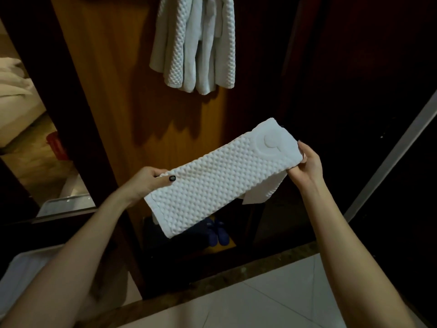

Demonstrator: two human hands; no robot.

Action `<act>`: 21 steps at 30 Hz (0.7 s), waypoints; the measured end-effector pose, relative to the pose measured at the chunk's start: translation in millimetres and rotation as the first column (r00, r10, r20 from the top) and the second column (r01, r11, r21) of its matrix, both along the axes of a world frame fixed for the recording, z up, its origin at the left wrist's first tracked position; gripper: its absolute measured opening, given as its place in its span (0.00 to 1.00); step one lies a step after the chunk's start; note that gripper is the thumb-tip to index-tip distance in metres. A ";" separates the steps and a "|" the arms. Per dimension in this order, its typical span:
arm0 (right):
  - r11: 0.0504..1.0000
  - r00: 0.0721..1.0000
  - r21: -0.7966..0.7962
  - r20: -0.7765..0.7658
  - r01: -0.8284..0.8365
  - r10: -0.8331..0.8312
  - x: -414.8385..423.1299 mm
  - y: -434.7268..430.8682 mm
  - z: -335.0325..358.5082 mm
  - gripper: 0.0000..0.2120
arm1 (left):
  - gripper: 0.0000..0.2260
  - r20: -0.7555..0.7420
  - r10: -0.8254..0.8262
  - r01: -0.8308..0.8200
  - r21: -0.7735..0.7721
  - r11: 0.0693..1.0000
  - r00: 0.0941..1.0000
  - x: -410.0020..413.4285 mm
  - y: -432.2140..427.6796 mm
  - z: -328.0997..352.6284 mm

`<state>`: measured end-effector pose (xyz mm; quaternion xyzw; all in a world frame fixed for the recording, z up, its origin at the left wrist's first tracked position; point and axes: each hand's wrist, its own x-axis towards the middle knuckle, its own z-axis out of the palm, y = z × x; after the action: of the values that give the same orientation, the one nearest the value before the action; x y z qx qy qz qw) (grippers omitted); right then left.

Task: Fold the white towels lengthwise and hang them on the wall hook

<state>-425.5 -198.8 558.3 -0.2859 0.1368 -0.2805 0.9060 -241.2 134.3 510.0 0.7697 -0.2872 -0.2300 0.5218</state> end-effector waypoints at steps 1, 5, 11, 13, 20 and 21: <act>1.000 1.000 0.015 0.007 0.023 -0.023 1.5 -1.2 -0.9 0.22 | 0.14 0.006 -0.014 0.014 0.009 1.000 1.000 2.3 1.7 2.5; 0.991 0.991 0.037 0.023 0.131 -0.132 8.9 -10.7 5.9 0.35 | 0.21 0.033 -0.085 0.083 0.065 0.994 0.996 14.9 3.6 14.6; 0.982 0.993 -0.149 0.022 0.114 -0.112 27.6 -12.6 42.1 0.34 | 0.17 0.096 -0.006 -0.002 0.083 0.997 0.995 36.7 5.2 55.5; 0.964 0.989 -0.222 0.033 0.148 -0.144 38.4 -8.3 63.5 0.32 | 0.19 0.071 -0.042 0.037 0.064 0.997 0.997 44.3 10.1 70.7; 0.861 0.969 -0.444 0.099 0.247 -0.227 73.6 -5.2 145.2 0.29 | 0.10 0.142 -0.200 0.190 0.076 0.979 0.969 67.1 16.0 139.9; 0.852 0.968 -0.460 0.115 0.250 -0.222 79.4 -4.9 156.8 0.29 | 0.09 0.146 -0.196 0.189 0.060 0.980 0.970 73.4 17.2 151.6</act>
<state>-346.1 -203.7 715.1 -0.4700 0.0723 -0.4226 0.7716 -167.8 151.4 661.6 0.7651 -0.3938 -0.2271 0.4561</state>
